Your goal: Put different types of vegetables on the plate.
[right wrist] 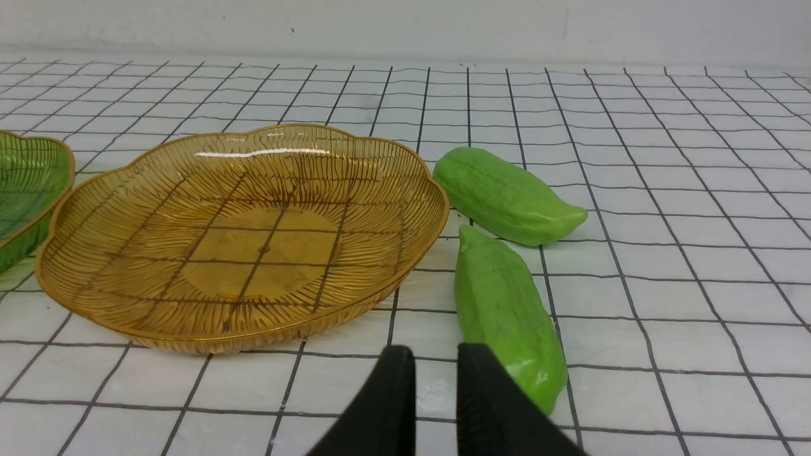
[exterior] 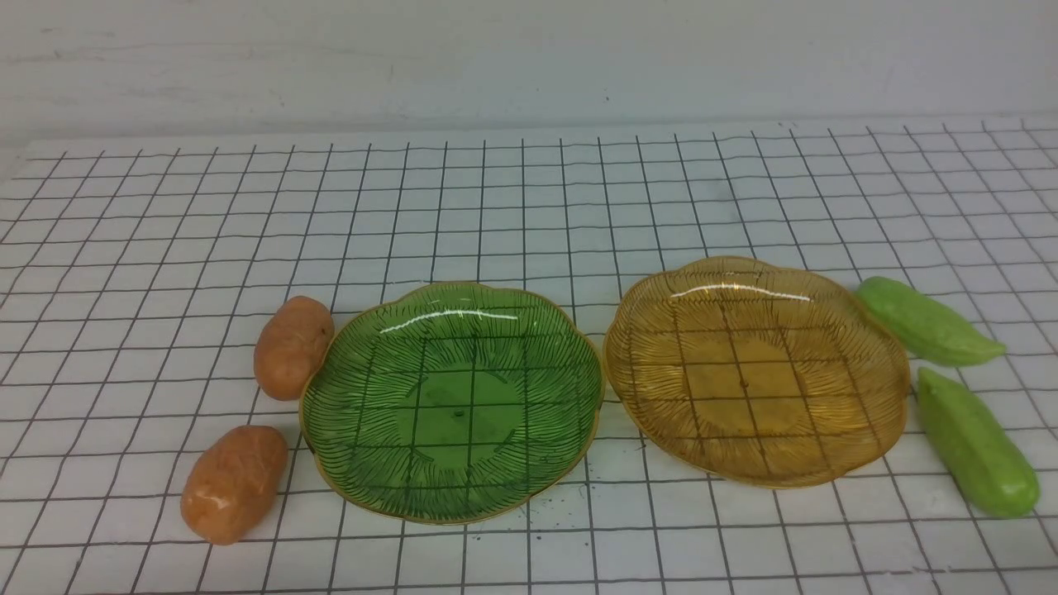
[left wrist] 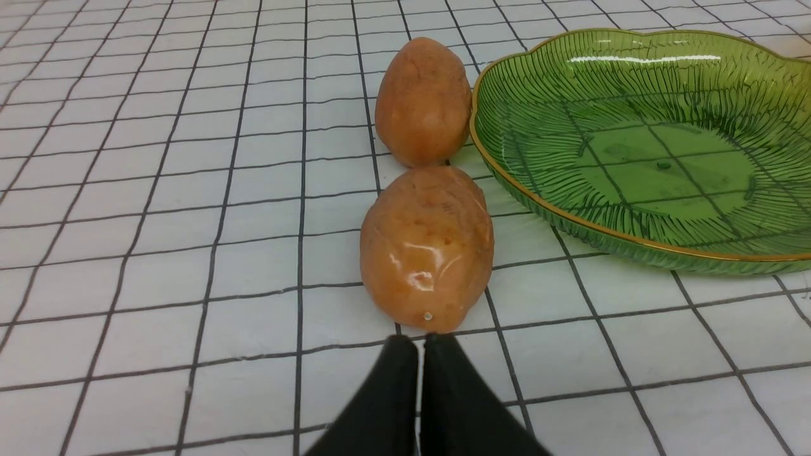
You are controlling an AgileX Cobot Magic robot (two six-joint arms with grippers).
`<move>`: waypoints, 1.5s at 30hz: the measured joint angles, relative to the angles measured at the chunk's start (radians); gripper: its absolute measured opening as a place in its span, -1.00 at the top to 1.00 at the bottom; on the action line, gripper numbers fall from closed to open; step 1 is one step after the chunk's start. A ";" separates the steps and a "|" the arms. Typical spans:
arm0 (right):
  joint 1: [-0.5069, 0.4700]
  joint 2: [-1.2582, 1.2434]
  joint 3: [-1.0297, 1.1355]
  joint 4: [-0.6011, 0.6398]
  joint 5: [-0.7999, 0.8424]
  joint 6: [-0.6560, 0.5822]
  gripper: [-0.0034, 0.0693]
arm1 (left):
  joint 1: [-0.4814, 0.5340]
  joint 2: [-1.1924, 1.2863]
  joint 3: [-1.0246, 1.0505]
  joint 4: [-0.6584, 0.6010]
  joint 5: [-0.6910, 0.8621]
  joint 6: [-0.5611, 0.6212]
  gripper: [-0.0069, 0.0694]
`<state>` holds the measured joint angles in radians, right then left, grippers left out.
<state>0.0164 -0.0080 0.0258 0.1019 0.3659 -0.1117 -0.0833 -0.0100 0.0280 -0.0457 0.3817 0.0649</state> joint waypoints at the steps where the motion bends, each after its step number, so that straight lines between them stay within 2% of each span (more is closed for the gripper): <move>1: 0.000 0.000 0.000 0.000 0.000 0.000 0.66 | 0.000 0.000 0.000 0.000 0.000 0.000 0.83; 32: 0.000 0.000 0.000 -0.001 -0.003 0.000 0.66 | 0.000 0.000 0.000 0.000 0.000 0.000 0.83; 36: 0.000 0.000 0.000 0.047 -0.006 0.024 0.66 | 0.000 0.000 0.000 -0.027 0.000 -0.013 0.83; 39: 0.000 0.000 0.002 0.279 -0.010 0.130 0.66 | 0.000 0.000 0.001 -0.295 -0.015 -0.151 0.83; 42: 0.000 0.000 0.003 0.474 -0.010 0.184 0.66 | 0.000 0.000 0.001 -0.578 -0.032 -0.290 0.83; 45: 0.000 0.000 0.003 0.614 -0.022 0.201 0.66 | 0.000 0.000 0.001 -0.829 -0.050 -0.338 0.83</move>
<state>0.0164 -0.0080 0.0286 0.7163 0.3442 0.0889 -0.0833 -0.0100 0.0289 -0.8747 0.3320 -0.2727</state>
